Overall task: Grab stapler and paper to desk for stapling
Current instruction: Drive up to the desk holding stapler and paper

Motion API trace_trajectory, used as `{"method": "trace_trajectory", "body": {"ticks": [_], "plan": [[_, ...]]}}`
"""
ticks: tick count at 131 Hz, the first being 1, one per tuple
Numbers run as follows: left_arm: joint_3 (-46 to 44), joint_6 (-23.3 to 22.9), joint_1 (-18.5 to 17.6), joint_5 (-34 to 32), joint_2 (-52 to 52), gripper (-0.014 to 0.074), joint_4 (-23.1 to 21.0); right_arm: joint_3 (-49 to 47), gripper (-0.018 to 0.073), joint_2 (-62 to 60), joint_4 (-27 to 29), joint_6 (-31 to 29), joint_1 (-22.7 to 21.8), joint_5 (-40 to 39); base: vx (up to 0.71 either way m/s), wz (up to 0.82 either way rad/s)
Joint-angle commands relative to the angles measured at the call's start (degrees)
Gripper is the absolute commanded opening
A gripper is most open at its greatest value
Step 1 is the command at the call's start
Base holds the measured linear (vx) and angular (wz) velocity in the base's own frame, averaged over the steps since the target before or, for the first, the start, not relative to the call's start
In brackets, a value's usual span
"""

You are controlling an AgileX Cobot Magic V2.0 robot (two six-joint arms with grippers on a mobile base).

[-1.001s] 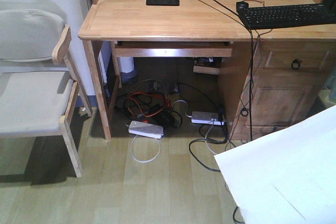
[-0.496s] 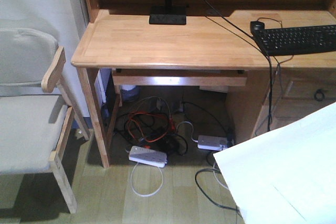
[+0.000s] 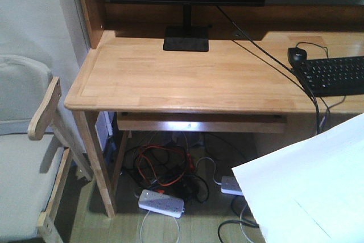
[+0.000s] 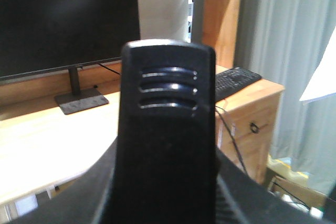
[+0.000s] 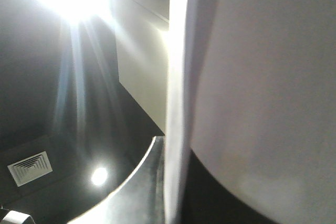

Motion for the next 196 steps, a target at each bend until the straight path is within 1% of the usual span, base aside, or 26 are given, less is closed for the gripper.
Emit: {"method": "trace_trajectory", "body": {"ticks": [1,121,196], "plan": [[-1.68,0.04,0.01,-6.97,0.86,-0.0006,-0.57,-1.46,-0.0007,0.74,0.27,-0.36,-0.38,-2.31,0.35,0.01],[-1.68,0.04,0.01,-6.97,0.86,-0.0006,-0.57,-1.46,-0.0007,0.74,0.27,-0.36,-0.38,-2.31,0.31,0.00],[-1.68,0.04,0.01,-6.97,0.86,-0.0006,-0.57,-1.46,-0.0007,0.74,0.27,-0.36,-0.38,-2.31,0.21,0.02]]}}
